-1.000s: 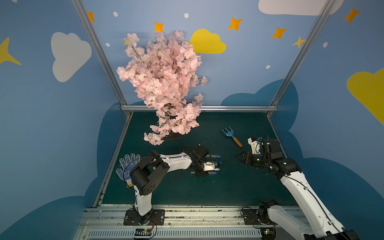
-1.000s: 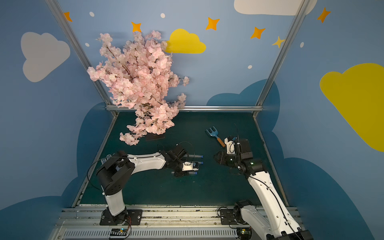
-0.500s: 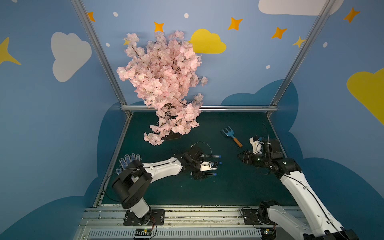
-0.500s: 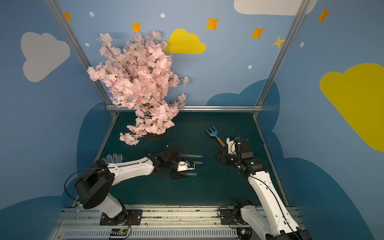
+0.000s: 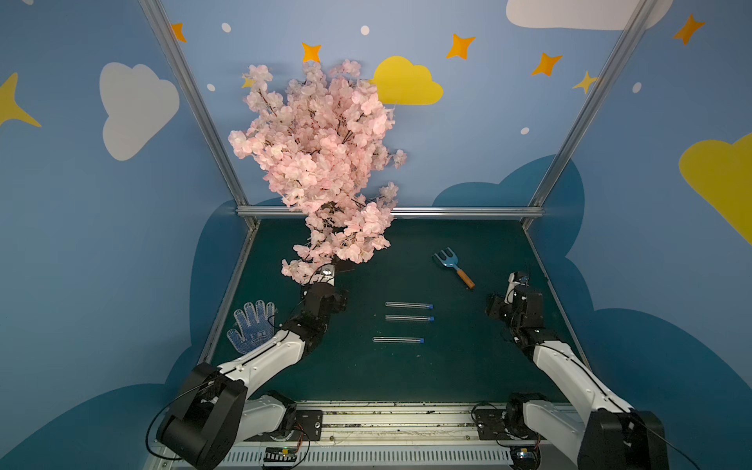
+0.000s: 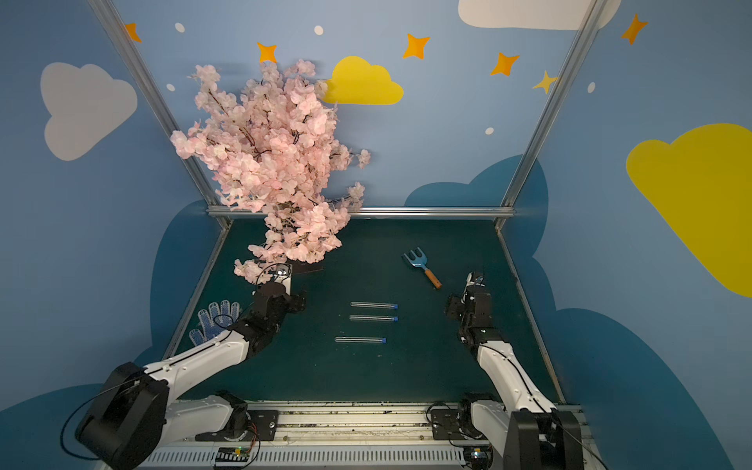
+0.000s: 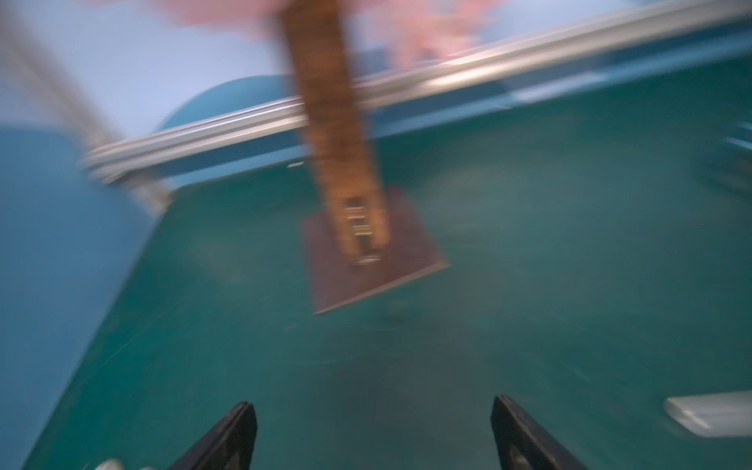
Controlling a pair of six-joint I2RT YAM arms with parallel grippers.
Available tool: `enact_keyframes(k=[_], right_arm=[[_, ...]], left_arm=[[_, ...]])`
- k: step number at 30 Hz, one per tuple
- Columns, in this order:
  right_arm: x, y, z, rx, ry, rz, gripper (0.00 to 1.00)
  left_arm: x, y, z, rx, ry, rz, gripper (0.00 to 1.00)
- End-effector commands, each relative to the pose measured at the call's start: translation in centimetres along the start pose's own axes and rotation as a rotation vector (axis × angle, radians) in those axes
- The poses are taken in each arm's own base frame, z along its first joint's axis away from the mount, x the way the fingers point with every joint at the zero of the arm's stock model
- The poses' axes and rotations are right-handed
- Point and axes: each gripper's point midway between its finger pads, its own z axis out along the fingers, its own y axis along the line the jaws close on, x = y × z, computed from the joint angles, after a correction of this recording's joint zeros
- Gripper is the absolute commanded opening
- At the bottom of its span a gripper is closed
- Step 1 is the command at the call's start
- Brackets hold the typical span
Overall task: Insert stoppers into test tubes
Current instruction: Reset both arms
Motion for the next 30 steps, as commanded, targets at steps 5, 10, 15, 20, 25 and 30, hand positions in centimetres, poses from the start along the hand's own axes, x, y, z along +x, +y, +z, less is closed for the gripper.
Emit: enact_keyframes(k=[5, 10, 15, 20, 25, 30], right_arm=[[-2.9, 0.2, 3.0, -0.065, -0.223, -0.084, 0.67], [-3.4, 0.6, 4.3, -0.124, -0.25, -0.099, 0.64], [-2.0, 1.3, 4.7, -0.189, -0.298, -0.12, 0.65], [-2.2, 1.2, 5.7, -0.103, -0.24, -0.142, 0.92], [-2.2, 1.5, 5.9, -0.095, -0.235, -0.162, 0.92], [-2.2, 1.5, 6.1, -0.093, -0.227, -0.164, 0.92]], left_arm=[[1.5, 7.1, 1.2, -0.231, -0.054, -0.018, 0.92], [3.0, 8.5, 2.7, -0.199, -0.108, -0.123, 0.92], [4.4, 6.1, 4.9, -0.046, -0.096, -0.11, 0.94], [5.0, 6.0, 6.3, -0.023, -0.069, -0.118, 0.94], [5.1, 6.4, 6.5, -0.027, -0.027, -0.138, 1.0], [5.2, 6.4, 6.5, -0.024, -0.02, -0.143, 1.0]])
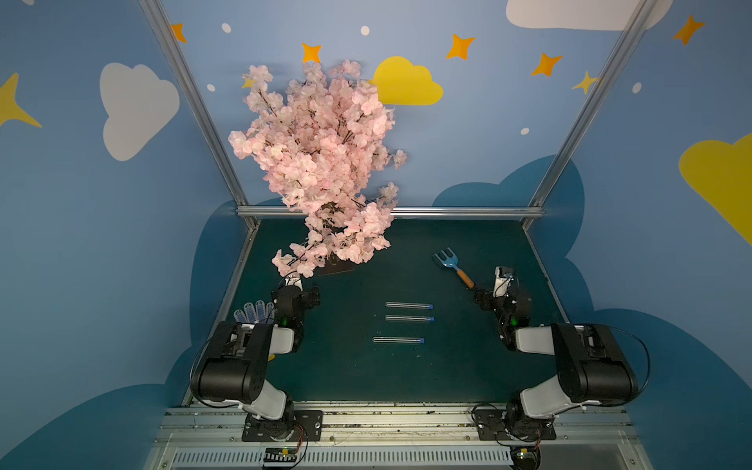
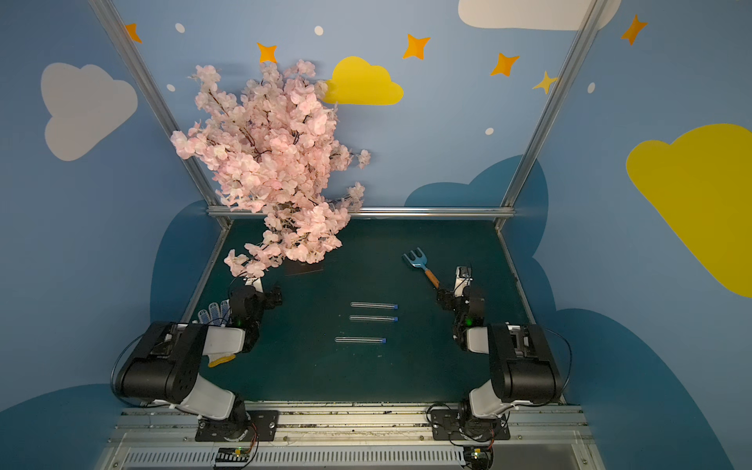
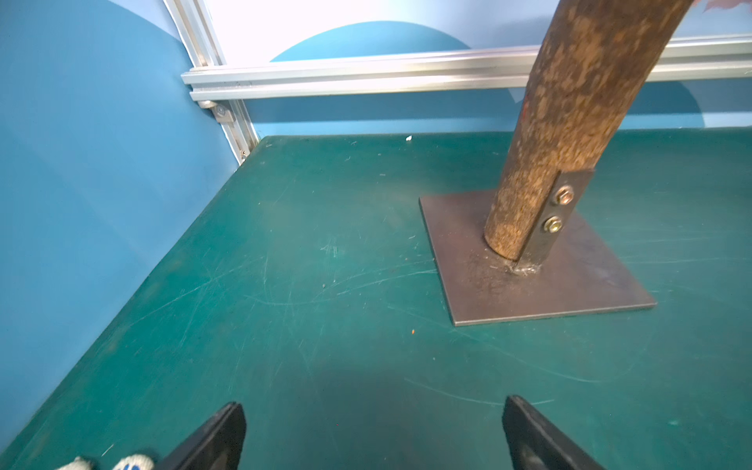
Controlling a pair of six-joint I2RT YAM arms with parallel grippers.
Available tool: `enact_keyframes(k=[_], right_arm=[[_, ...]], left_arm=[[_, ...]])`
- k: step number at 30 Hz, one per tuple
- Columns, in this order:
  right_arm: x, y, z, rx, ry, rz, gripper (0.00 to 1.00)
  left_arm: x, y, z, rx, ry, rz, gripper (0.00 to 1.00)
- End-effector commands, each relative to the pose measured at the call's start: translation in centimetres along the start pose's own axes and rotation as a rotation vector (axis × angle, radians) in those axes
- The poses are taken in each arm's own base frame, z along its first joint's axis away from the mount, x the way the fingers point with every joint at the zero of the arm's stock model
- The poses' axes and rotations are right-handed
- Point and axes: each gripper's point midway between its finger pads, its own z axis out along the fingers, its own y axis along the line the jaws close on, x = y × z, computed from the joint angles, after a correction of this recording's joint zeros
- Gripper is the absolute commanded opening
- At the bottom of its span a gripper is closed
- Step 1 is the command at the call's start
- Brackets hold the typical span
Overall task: Insert stoppers into test tubes
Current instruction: Reset both arms
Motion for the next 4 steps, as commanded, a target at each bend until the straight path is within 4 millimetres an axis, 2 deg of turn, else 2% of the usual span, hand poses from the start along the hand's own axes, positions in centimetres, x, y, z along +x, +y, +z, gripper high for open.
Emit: enact_keyframes(k=[1, 4], right_arm=[[-0.69, -0.11, 0.25, 0.013, -0.011, -0.014, 0.92], [-0.66, -0.08, 0.18, 0.013, -0.007, -0.016, 0.92]], left_arm=[[-0.07, -0.09, 0.0, 0.012, 0.006, -0.011, 1.0], [-0.06, -0.17, 0.02, 0.015, 0.007, -0.01, 1.0]])
